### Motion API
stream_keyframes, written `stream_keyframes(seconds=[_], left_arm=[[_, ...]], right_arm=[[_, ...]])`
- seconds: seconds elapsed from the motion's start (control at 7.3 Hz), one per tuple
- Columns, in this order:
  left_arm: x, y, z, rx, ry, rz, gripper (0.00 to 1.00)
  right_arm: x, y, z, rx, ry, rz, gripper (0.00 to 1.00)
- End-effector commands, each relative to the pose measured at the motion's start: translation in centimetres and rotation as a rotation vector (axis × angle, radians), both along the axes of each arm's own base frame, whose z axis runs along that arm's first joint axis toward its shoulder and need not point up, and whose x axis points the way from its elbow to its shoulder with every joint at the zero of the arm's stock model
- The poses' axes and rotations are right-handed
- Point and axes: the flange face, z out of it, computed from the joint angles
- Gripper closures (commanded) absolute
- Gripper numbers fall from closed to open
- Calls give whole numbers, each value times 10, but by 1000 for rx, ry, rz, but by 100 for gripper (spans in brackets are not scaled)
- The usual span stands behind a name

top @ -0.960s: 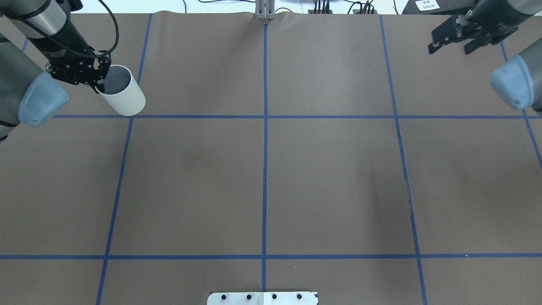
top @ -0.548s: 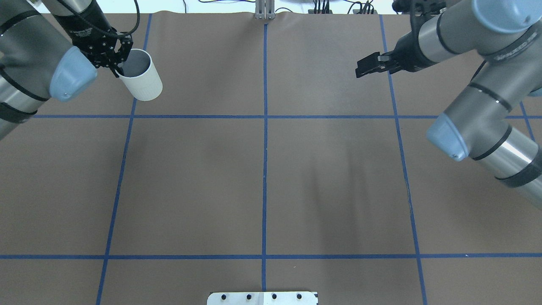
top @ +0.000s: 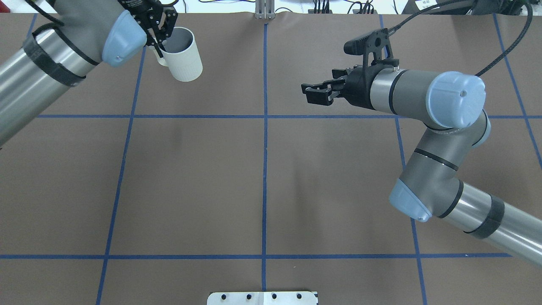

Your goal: Left arm hands cup to right arm to dump lemon

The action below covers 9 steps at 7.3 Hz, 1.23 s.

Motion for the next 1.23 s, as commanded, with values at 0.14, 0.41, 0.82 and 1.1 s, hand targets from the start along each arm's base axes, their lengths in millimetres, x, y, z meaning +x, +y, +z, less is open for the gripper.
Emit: stream_keyframes(seconds=[0.14,0.41,0.82,1.1], left_arm=[[58,-3,-46,-39,60,86,100],[75,9,-73,-33,138,136,100],[96,21,-81,12,204,184,100],[112,33,-85,31,219,212,100]], right_arm=[[-23,22,-11,140,50,-41,2],[-42,35,-15,188,79,-56,2],[-47,44,-21,193,61,-37,2],[-47,44,-21,197,64,-36,2]])
